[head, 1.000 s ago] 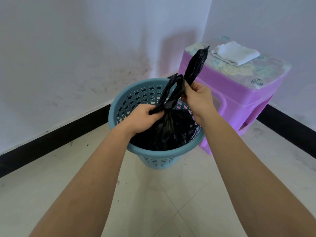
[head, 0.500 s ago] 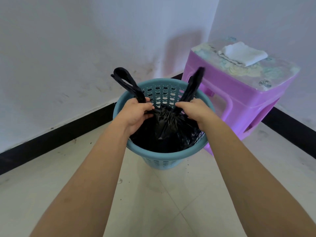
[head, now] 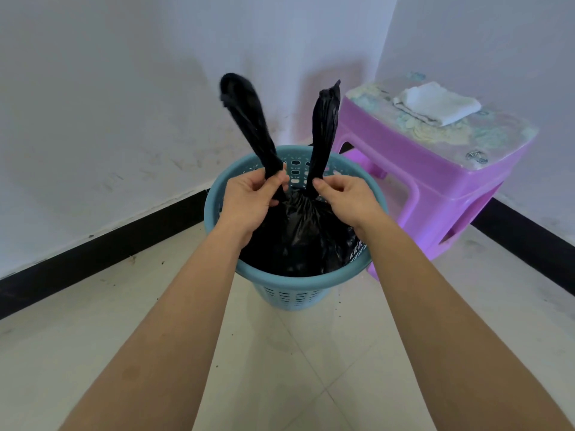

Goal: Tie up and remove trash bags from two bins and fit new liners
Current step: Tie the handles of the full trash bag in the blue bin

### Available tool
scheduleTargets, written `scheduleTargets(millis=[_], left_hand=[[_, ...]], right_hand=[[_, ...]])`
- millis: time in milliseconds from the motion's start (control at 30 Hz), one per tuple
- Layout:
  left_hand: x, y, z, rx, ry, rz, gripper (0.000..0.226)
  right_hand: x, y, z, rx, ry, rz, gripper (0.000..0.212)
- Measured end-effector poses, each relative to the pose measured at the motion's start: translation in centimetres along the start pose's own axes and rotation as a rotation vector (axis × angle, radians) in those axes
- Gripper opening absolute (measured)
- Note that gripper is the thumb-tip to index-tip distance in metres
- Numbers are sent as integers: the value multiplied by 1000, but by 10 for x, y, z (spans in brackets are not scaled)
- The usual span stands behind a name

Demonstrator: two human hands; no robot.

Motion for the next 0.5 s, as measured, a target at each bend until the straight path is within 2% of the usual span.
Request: scheduleTargets(millis=[167,333,433,500], left_hand=[[4,-4,-1,160,120,19,14],[3,-6,4,265,283,36,18],[5,-5,4,267,266,8,25],[7,-5,3,297,270,-3,17]], right_hand=[[-5,-1,-1,37,-110,-79,15],[-5,-4,-1,23,-152,-185,18],[-7,-3,0,44,-61,-258,25],[-9,-1,-1,75,-37,-251,29]])
Point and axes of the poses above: each hand's wrist, its own y-axis away from the middle knuckle, its own x-axis out of the back of the hand, z = x × y, the point moved 1 cm from there along -y, towards the middle knuckle, and after that the axes turned 14 degrees about -x, right-handed, at the moved point
